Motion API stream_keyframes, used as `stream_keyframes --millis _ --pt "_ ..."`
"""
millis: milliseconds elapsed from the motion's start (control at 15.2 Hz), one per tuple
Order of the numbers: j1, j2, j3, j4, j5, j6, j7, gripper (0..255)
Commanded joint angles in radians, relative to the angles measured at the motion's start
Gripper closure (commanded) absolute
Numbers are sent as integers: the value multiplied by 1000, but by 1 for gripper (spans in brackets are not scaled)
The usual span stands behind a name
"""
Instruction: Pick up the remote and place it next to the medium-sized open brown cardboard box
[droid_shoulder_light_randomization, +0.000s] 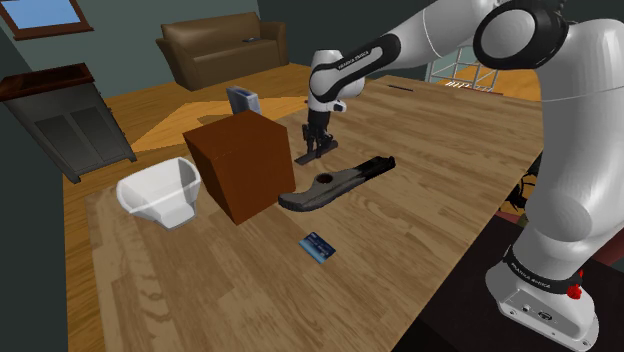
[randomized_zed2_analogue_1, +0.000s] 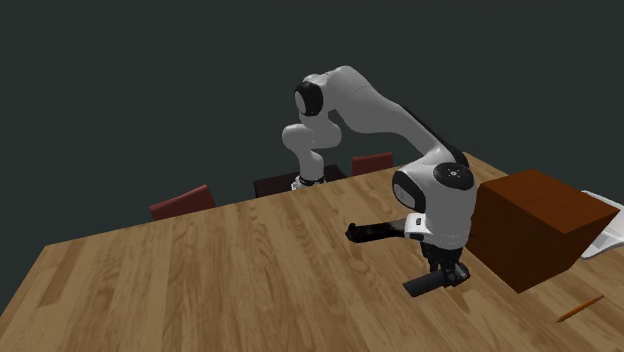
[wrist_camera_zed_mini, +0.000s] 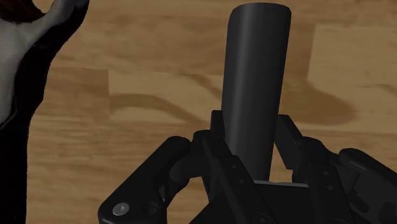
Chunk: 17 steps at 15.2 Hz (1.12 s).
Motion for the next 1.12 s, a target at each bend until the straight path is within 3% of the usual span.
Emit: stream_keyframes --millis 0,396,462,792,1056 --pt "2 6 -1 -1 -2 8 1 255" --pt "2 6 -1 -1 -2 8 1 255" --pt "2 6 -1 -1 -2 8 1 0" --pt "2 6 -1 -1 -2 8 1 0" --pt "-21 -50 7 46 18 -95 -11 0"
